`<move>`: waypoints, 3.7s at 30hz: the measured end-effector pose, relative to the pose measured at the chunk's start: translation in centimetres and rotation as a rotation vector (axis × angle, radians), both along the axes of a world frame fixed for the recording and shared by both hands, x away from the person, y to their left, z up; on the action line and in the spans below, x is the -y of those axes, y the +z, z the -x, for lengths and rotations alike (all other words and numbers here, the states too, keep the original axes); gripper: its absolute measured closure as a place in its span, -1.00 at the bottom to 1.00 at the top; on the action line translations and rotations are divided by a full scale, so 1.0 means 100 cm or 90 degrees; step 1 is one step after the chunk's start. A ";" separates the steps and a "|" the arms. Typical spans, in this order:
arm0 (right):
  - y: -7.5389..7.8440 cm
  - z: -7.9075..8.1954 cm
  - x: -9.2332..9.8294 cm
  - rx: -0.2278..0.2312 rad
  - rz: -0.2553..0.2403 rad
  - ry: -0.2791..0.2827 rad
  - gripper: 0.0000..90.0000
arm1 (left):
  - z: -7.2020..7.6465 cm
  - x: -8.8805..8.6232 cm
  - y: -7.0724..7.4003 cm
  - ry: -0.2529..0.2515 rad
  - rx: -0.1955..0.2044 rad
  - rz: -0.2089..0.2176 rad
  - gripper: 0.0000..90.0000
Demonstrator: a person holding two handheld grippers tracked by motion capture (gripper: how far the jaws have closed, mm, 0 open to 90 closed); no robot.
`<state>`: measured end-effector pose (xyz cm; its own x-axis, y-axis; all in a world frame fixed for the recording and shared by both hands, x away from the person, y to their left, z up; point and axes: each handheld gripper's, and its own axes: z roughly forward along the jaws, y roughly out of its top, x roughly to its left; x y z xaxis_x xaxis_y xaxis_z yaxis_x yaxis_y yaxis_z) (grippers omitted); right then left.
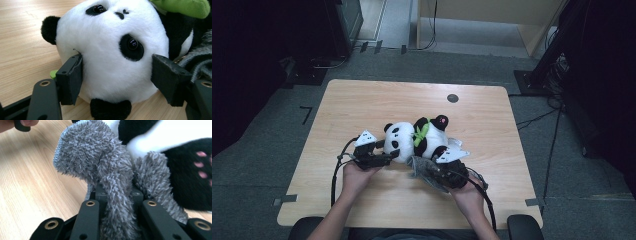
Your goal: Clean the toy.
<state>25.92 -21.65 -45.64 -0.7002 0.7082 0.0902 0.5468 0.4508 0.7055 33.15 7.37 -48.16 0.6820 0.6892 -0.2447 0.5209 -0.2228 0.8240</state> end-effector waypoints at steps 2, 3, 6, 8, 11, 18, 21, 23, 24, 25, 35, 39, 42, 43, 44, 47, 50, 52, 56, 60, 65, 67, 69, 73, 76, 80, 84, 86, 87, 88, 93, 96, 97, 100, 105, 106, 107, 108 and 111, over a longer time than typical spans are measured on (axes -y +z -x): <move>0.001 0.003 0.003 0.001 0.005 -0.002 0.70 | 0.000 0.000 0.000 -0.001 -0.002 0.000 -0.37; 0.001 0.004 0.005 0.001 0.007 -0.003 0.70 | 0.000 0.000 0.000 -0.001 -0.002 0.001 -0.37; 0.001 0.008 0.013 -0.001 0.012 -0.011 0.70 | 0.000 0.000 0.000 -0.001 -0.002 0.000 -0.37; -0.001 0.010 0.019 -0.004 0.016 -0.018 0.70 | 0.000 0.000 0.000 -0.001 -0.003 0.001 -0.37; -0.002 0.014 0.031 -0.013 0.018 -0.038 0.70 | 0.000 0.000 0.000 0.000 -0.003 0.001 -0.37; 0.007 0.016 0.036 -0.022 -0.011 -0.021 0.71 | 0.000 0.000 0.000 -0.001 -0.003 -0.001 -0.37; 0.011 0.017 0.023 -0.025 -0.020 0.006 0.71 | 0.000 0.000 0.000 -0.001 -0.003 -0.001 -0.37; 0.011 0.017 0.009 -0.024 -0.014 0.029 0.71 | 0.000 0.000 0.000 0.000 -0.005 0.000 -0.37; 0.011 0.017 0.009 -0.024 -0.014 0.029 0.71 | 0.000 0.000 0.000 0.000 -0.005 0.000 -0.37; 0.009 0.014 -0.003 -0.025 -0.013 0.045 0.71 | 0.000 0.000 0.000 -0.001 -0.004 -0.001 -0.37; 0.001 -0.013 -0.063 -0.040 0.002 0.131 0.70 | -0.001 -0.001 0.001 -0.001 -0.009 0.001 -0.37; 0.000 -0.025 -0.080 -0.043 0.006 0.139 0.70 | -0.001 0.000 0.001 -0.001 -0.008 0.000 -0.37; -0.001 -0.030 -0.086 -0.032 0.008 0.129 0.70 | -0.001 -0.001 0.001 0.000 -0.009 0.000 -0.37; -0.002 -0.032 -0.086 -0.031 0.009 0.123 0.70 | -0.001 -0.001 0.001 0.000 -0.008 0.000 -0.37; -0.003 -0.032 -0.086 -0.031 0.007 0.119 0.69 | -0.001 -0.001 0.001 0.000 -0.008 0.000 -0.37; -0.004 -0.033 -0.085 -0.029 0.011 0.114 0.69 | -0.001 0.000 0.001 0.000 -0.007 -0.001 -0.37; -0.004 -0.032 -0.081 -0.027 0.009 0.104 0.69 | -0.001 0.000 0.001 0.000 -0.007 -0.001 -0.37; -0.003 -0.031 -0.076 -0.027 0.007 0.098 0.69 | -0.001 0.000 0.001 0.001 -0.007 0.000 -0.37; -0.004 -0.027 -0.067 -0.023 0.014 0.088 0.69 | -0.001 -0.001 0.001 0.000 -0.008 0.000 -0.37; -0.004 -0.026 -0.057 -0.017 0.010 0.080 0.69 | -0.001 -0.001 0.000 0.002 -0.007 0.001 -0.36; 0.000 -0.018 -0.035 -0.004 0.009 0.061 0.69 | -0.002 -0.001 0.000 0.002 -0.006 -0.001 -0.35; 0.000 -0.015 -0.027 -0.006 0.001 0.056 0.69 | -0.002 -0.001 0.000 0.002 -0.008 -0.001 -0.35; 0.002 -0.011 -0.017 -0.008 -0.006 0.050 0.69 | -0.002 -0.001 0.000 0.002 -0.006 -0.002 -0.35; 0.004 -0.007 -0.003 -0.007 0.002 0.047 0.69 | -0.002 -0.001 0.000 0.003 -0.006 -0.001 -0.35; 0.005 -0.005 0.011 -0.007 0.009 0.036 0.69 | -0.002 -0.001 0.000 0.002 -0.006 -0.002 -0.35; 0.003 -0.004 0.034 -0.022 0.004 0.019 0.69 | -0.003 -0.001 -0.001 0.003 -0.006 0.000 -0.35; 0.001 -0.002 0.054 -0.035 0.000 0.001 0.69 | -0.003 -0.001 -0.001 0.004 -0.005 -0.002 -0.35; 0.001 -0.001 0.061 -0.041 0.004 0.003 0.69 | -0.003 -0.001 -0.001 0.005 -0.007 -0.002 -0.36; 0.002 -0.001 0.064 -0.036 0.010 0.002 0.69 | -0.002 -0.002 -0.001 0.006 -0.008 -0.001 -0.36; 0.002 -0.001 0.066 -0.035 0.011 -0.007 0.69 | -0.002 -0.002 -0.001 0.006 -0.008 -0.001 -0.36; 0.003 -0.009 0.077 -0.028 0.005 -0.057 0.68 | -0.002 -0.001 -0.001 0.007 -0.005 -0.004 -0.36; 0.001 -0.013 0.080 -0.029 0.003 -0.079 0.67 | -0.002 -0.001 -0.002 0.006 -0.002 -0.008 -0.36; 0.001 -0.014 0.082 -0.030 0.004 -0.083 0.67 | -0.002 -0.001 -0.002 0.006 -0.002 -0.008 -0.36; 0.001 -0.016 0.088 -0.036 -0.002 -0.106 0.68 | -0.002 -0.001 -0.002 0.007 -0.001 -0.007 -0.36; 0.000 -0.024 0.099 -0.023 -0.002 -0.166 0.68 | -0.002 -0.001 -0.002 0.007 -0.002 -0.008 -0.36; 0.000 -0.029 0.101 -0.015 -0.005 -0.173 0.67 | -0.002 -0.001 -0.002 0.006 -0.002 -0.008 -0.36; 0.000 -0.031 0.102 -0.013 -0.013 -0.175 0.67 | -0.002 -0.001 -0.002 0.005 -0.002 -0.009 -0.36; 0.000 -0.035 0.104 -0.006 -0.029 -0.169 0.67 | -0.002 -0.001 -0.002 0.004 -0.002 -0.010 -0.36; 0.001 -0.049 0.104 0.012 -0.033 -0.165 0.67 | -0.002 -0.001 -0.002 0.004 -0.002 -0.008 -0.36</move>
<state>30.87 -32.09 -45.56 -0.4985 0.8586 0.1192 0.6253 0.2609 0.7354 33.38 7.46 -48.37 0.6766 0.6969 -0.2378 0.5249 -0.2299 0.8195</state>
